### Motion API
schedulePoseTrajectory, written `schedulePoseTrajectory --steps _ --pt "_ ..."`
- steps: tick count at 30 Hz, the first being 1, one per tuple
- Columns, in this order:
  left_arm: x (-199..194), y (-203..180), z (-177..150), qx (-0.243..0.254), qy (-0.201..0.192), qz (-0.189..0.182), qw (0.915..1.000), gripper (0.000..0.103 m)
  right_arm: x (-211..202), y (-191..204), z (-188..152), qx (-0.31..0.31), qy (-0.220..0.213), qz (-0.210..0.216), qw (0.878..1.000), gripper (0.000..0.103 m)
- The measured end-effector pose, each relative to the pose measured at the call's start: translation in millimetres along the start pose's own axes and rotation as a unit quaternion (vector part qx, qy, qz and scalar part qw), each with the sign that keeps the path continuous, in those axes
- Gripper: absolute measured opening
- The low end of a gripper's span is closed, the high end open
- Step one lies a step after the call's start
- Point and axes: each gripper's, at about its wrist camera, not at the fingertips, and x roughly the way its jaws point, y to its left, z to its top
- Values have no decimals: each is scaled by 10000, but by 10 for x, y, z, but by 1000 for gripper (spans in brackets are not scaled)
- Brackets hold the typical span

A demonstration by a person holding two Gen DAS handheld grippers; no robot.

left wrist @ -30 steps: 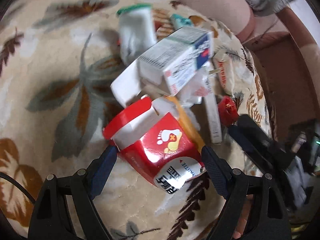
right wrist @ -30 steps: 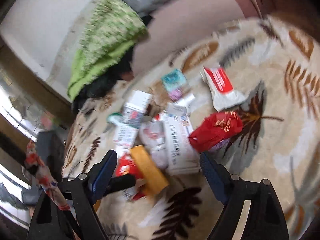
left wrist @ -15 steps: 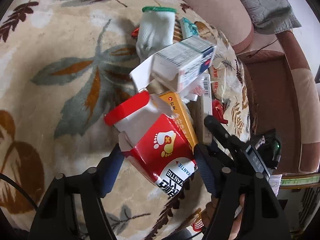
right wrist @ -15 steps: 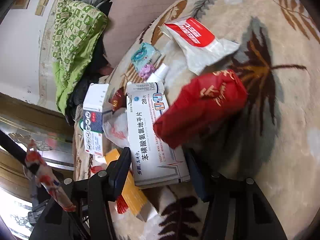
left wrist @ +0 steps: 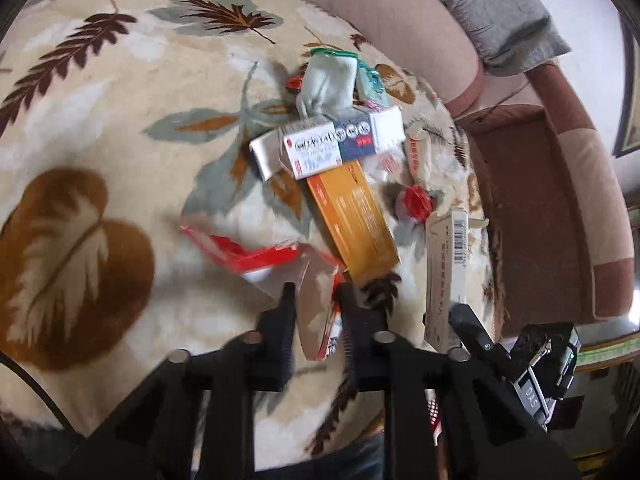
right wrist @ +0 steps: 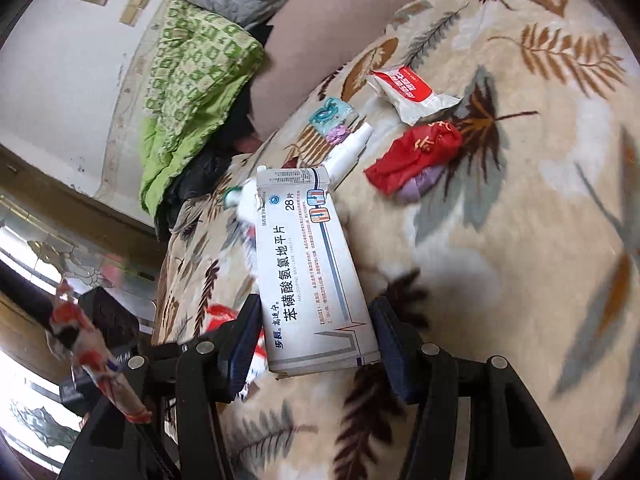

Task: Collect trash
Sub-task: 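Grasp the red-white wrapper with the left tool while the right tool grasps the white medicine box, then carry both items to the red wastebasket and open both tools over it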

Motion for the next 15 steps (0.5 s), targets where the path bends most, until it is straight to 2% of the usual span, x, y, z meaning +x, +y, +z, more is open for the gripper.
schedulePoseTrajectory --steps 8,15 --pt "-482 -13 -528 470 -376 -196 9980 9 -687 290 -578 -287 -520 27 9982 60" --pt "-886 -289 -815 769 -543 -677 9933 9 -1238 381 -834 -322 -992 67 9945 60"
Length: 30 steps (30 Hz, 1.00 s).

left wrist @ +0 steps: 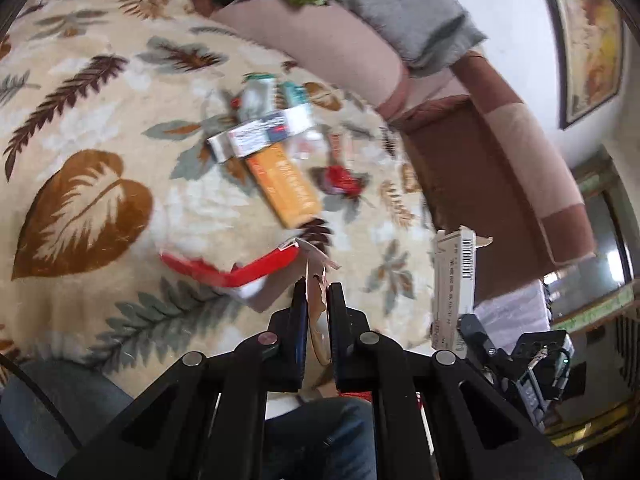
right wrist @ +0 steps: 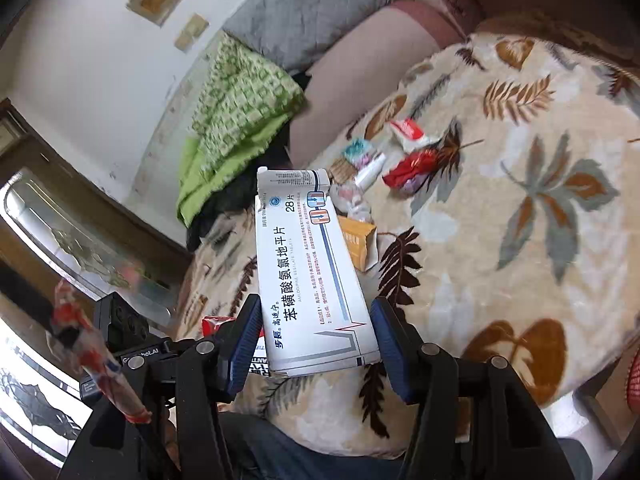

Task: Collect trash
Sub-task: 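Carry both items to the red wastebasket and open both tools over it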

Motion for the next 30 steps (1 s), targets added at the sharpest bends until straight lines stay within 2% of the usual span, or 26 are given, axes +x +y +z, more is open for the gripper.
schedulePoseTrajectory --steps 6,11,15,19,24,25,26,29,30 --pt "-147 -454 -195 437 67 -381 9983 9 -503 132 -50 -227 -490 -144 9984 60" --pt "-115 -886 -406 905 334 -705 9928 9 -1030 171 -146 -304 -961 -298 9945 60" --pt "-33 -1262 -650 1350 594 -935 9846 9 -1465 117 -245 -202 -1309 -505 9899 60" --pt "116 -1642 -881 1694 930 -1204 9737 9 -1877 -18 -325 -88 -1648 -912 9821 60" --pt "306 -2085 -1086 2072 1196 -1433 9603 9 -2416 -271 -402 153 -2136 -1533 9647 59" --pt "354 -2171 -1126 2154 1243 -1469 9574 9 -2517 -326 -415 211 -2222 -1622 9612 57" --pt "409 -2258 -1167 2235 1292 -1499 9544 9 -2596 -370 -425 274 -2283 -1705 9582 45" --pt "577 -2450 -1275 2429 1432 -1563 9466 9 -2816 -567 -471 531 -2468 -1927 9482 41" --pt "635 -2495 -1304 2439 1491 -1550 9457 9 -2856 -643 -477 602 -2474 -2001 9461 33"
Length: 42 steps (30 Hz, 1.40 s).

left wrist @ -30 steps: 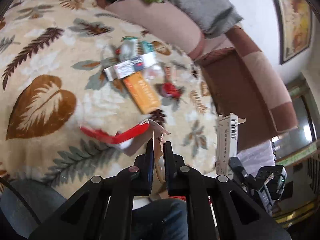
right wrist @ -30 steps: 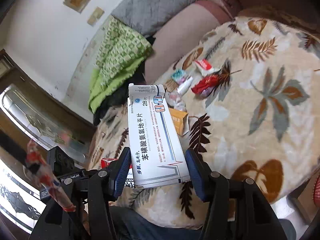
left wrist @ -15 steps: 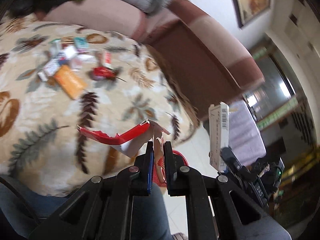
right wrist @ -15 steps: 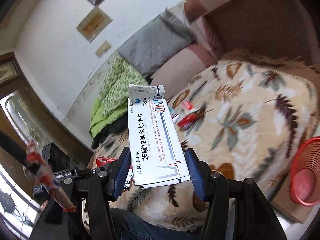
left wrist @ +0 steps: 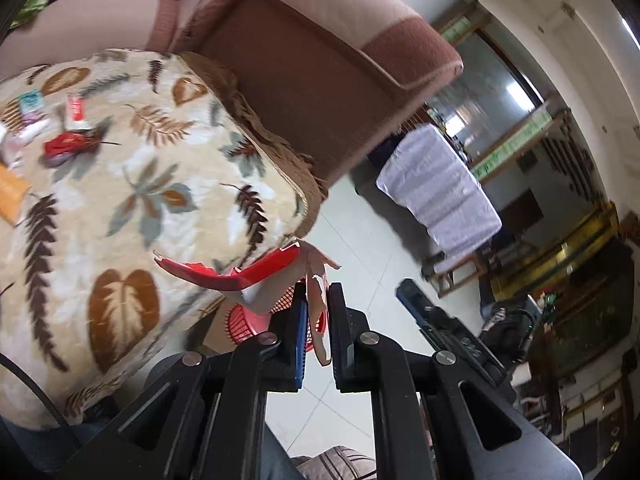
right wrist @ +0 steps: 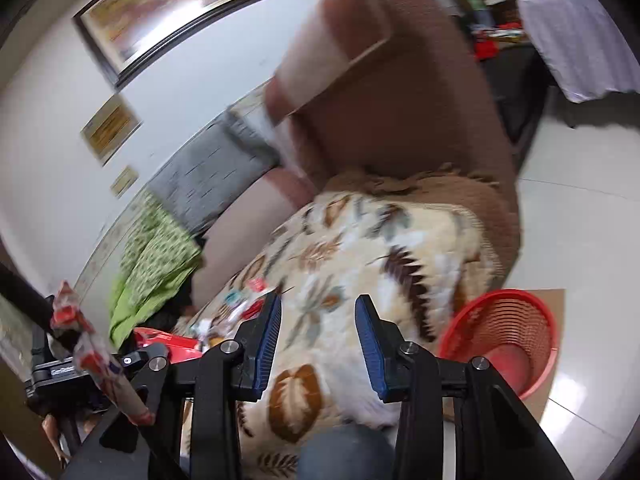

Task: Collect trash
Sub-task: 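Carry both items to the red wastebasket and open both tools over it, then move both tools back over the trash on the sofa blanket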

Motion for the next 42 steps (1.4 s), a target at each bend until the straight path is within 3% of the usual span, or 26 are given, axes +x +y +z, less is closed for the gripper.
schedulePoseTrajectory --steps 2,3,7,13,19,22,25,27,30,34,42 --pt "137 -23 -6 16 143 -57 9999 9 55 -148 15 103 24 -46 9999 18" --pt "186 -28 -16 18 189 -65 9998 9 91 -217 22 145 22 -25 9999 16" --pt "446 41 -25 -18 448 -90 9990 9 100 -554 -6 628 57 -4 9980 16" --pt "987 17 -21 61 899 -189 9958 10 73 -717 -86 674 118 -104 9976 17" --pt "1780 -115 20 251 1489 -130 9884 13 102 -1000 -110 983 109 -249 9948 18" --pt "2173 -126 36 262 1786 -35 9836 21 85 -1148 -128 1139 74 -328 9929 18" --pt "2416 -137 8 292 1915 87 9810 49 85 -1285 -140 1338 56 -365 9903 18" --pt "2482 -149 0 338 1932 59 9806 50 86 -1345 -154 1416 64 -404 9891 23" --pt "2459 -129 -11 370 1948 36 9801 50 89 -1384 -165 1468 86 -410 9883 39" --pt "2164 -8 24 349 1726 59 9843 50 107 -1347 -157 1446 100 -361 9888 45" --pt "837 570 156 222 442 659 9966 60 324 -753 -171 817 184 110 9964 78"
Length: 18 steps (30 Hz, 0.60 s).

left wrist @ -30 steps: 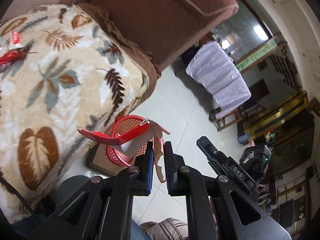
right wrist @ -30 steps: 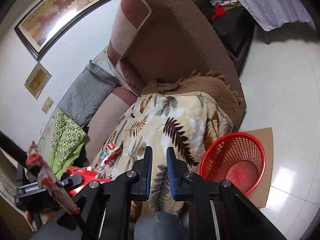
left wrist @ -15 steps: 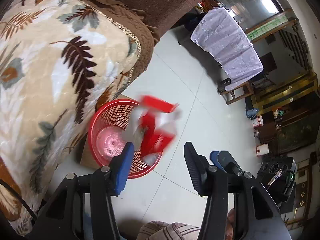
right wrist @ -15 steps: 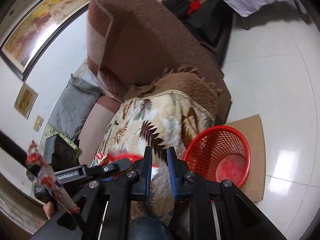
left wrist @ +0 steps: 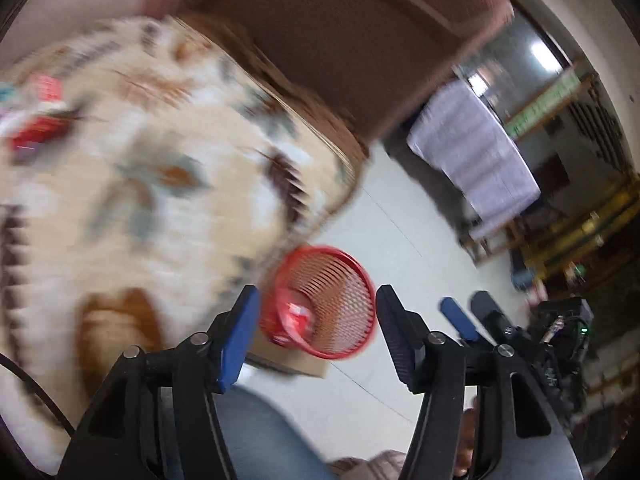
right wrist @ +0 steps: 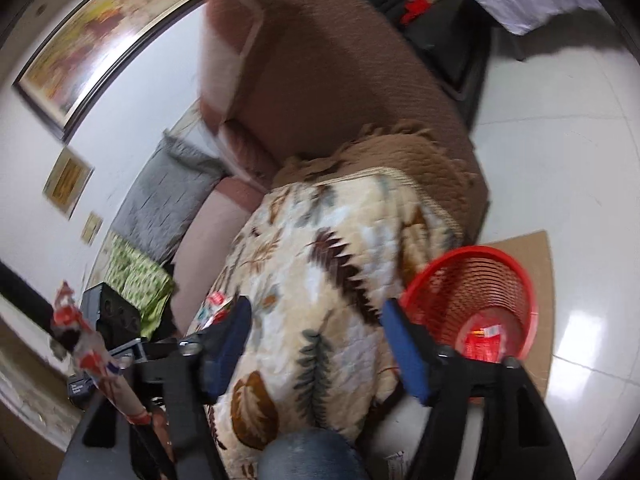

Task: Collect trash
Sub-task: 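Move both tools back over the trash on the sofa blanket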

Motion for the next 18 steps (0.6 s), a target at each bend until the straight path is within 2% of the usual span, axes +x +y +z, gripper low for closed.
schedulePoseTrajectory --steps 2,6,10,12,15,18 --pt "-390 224 -47 -50 -436 368 9984 65 117 318 -61 -361 87 177 9992 81" --pt "-954 581 -111 -173 -989 991 9900 67 337 897 -210 -994 209 432 9939 86" --pt "-1420 993 -130 -416 -1422 1415 9788 68 598 1359 -353 -1411 338 638 9874 86" --pt "-1626 1233 -109 -624 -1583 1492 9741 68 763 1570 -443 -1624 452 744 9829 86" --pt "-1913 1584 -114 -966 -1782 1607 9660 68 1067 1874 -594 -1983 832 952 9720 87" --pt "-2119 1831 -117 -1172 -1908 1797 9579 68 1459 2208 -790 -2444 1412 1264 9510 87"
